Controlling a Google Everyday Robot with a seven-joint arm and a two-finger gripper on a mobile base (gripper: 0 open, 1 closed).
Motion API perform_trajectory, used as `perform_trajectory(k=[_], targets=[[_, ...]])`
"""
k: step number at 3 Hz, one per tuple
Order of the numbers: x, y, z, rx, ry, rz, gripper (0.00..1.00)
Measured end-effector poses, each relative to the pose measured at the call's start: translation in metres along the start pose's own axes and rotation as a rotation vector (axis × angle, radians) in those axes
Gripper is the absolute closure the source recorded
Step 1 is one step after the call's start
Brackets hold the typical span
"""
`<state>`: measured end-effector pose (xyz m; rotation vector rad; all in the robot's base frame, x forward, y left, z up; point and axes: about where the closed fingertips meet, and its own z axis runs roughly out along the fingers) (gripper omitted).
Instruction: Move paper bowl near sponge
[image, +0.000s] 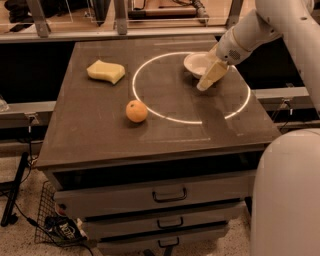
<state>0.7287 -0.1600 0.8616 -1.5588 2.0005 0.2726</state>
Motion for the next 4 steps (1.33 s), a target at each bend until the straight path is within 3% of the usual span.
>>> perform_trajectory(k=[2, 3, 4], targets=[[-0.010, 0.011, 0.011, -0.034, 0.003, -0.020, 0.69], [-0.029, 0.018, -0.009, 0.006, -0.014, -0.096, 0.92], [-0.040, 0.021, -0.019, 0.019, -0.022, -0.121, 1.00]])
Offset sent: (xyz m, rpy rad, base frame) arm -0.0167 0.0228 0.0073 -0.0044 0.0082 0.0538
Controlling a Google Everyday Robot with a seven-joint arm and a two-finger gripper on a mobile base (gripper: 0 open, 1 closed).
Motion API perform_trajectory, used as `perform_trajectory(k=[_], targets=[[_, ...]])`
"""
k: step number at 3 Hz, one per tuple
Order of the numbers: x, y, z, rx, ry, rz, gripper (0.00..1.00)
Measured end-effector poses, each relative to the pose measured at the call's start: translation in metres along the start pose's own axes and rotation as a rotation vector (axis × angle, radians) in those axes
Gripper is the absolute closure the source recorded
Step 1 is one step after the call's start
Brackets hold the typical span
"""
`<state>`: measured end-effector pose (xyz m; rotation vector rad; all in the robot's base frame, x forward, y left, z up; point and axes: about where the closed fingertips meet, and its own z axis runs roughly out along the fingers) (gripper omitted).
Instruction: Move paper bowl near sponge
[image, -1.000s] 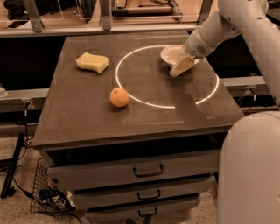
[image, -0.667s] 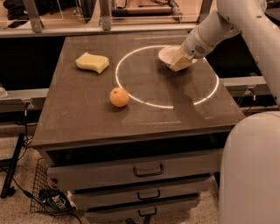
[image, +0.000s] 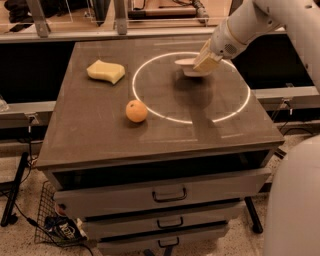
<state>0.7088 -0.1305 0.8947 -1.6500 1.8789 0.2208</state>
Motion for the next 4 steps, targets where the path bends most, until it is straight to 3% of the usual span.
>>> perform_trajectory(k=[2, 3, 4], targets=[[-0.079, -0.004, 0.032, 0.057, -0.067, -0.227, 1.00], [-0.115, -0.004, 0.053, 0.059, -0.122, -0.315, 1.00], [-0.139, 0.002, 0.075, 0.026, -0.181, -0.346, 0.86]])
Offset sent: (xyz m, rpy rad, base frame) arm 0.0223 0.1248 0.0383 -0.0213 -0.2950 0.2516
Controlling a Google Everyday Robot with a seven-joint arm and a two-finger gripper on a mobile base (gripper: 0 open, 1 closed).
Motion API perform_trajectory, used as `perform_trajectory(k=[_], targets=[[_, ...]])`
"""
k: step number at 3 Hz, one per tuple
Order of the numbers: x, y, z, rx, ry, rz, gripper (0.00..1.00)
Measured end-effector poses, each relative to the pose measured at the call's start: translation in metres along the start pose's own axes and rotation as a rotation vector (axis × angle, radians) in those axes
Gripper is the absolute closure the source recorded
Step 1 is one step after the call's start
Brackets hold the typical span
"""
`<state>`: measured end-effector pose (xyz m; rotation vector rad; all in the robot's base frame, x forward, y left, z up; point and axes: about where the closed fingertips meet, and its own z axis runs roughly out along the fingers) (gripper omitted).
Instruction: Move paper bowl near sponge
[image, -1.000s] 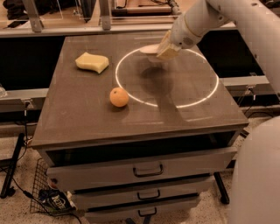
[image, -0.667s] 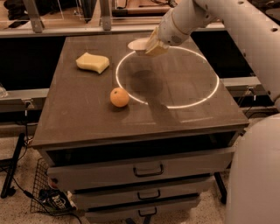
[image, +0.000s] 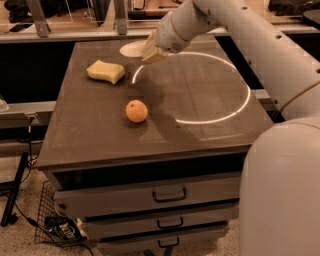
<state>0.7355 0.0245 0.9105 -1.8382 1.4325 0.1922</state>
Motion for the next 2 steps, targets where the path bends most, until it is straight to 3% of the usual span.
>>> perform_trajectory(k=[2], targets=[[-0.025, 0.011, 0.030, -0.049, -0.083, 0.000, 0.38]])
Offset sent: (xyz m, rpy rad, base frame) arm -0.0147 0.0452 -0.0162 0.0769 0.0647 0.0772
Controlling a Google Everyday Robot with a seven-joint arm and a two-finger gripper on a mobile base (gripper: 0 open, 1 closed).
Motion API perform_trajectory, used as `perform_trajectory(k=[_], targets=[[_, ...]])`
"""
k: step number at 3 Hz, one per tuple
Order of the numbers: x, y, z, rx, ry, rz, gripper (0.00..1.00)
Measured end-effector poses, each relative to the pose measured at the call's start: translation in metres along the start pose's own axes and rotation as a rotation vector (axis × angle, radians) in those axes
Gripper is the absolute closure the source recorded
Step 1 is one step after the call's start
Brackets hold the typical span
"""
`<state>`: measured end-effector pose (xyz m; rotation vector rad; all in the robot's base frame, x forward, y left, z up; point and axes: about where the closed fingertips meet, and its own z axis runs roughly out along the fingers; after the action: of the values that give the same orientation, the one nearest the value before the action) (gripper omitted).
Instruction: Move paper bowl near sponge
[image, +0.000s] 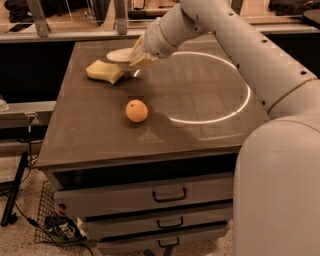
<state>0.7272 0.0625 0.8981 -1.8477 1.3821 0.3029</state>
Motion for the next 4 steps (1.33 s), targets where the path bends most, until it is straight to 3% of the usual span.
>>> perform_trajectory(k=[1, 2, 3, 4], targets=[[0.006, 0.003, 0.005, -0.002, 0.004, 0.013, 0.16], [0.022, -0.001, 0.000, 0.018, 0.027, 0.034, 0.00], [0.040, -0.004, -0.022, 0.042, 0.044, 0.075, 0.00], [0.054, -0.012, -0.082, 0.108, 0.016, 0.149, 0.00]])
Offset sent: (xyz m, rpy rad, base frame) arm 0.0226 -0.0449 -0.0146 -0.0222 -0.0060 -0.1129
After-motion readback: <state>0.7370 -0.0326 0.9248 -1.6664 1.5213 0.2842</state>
